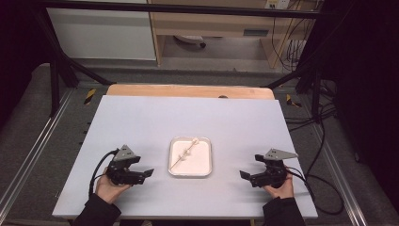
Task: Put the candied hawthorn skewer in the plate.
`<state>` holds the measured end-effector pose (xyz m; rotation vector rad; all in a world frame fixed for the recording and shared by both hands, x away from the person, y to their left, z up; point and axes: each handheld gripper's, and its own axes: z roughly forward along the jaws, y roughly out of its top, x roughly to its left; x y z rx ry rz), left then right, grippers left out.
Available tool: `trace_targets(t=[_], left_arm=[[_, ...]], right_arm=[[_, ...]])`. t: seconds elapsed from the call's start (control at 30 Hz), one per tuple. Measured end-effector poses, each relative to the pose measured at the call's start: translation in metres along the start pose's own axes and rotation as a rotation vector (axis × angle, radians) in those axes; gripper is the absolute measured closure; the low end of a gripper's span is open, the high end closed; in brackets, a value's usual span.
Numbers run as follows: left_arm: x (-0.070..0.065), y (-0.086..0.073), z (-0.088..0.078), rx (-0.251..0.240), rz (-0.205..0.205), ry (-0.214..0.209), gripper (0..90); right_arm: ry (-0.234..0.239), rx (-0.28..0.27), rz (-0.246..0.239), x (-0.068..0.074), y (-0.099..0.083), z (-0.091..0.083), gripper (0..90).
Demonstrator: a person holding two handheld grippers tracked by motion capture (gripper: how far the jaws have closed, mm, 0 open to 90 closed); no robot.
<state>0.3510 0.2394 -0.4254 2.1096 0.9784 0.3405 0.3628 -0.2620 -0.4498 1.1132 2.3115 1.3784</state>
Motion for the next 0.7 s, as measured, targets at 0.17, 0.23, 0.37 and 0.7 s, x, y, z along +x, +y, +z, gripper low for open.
trace_targets(t=[0.17, 0.23, 0.37, 0.7], left_arm=[[0.013, -0.019, -0.010, -0.026, -0.029, 0.009, 19.9], [0.017, -0.025, -0.013, -0.037, -0.041, 0.009, 19.1], [0.021, -0.033, -0.013, -0.044, -0.053, 0.010, 18.6], [0.019, -0.035, -0.008, -0.018, -0.039, 0.006, 18.3]], right_arm=[[-0.004, 0.009, 0.001, -0.001, -0.002, -0.001, 0.7], [-0.003, 0.008, 0.004, -0.001, -0.003, -0.001, 0.7], [-0.003, 0.014, 0.010, -0.002, -0.005, -0.001, 0.7], [0.002, 0.028, 0.003, -0.002, -0.007, 0.001, 0.7]])
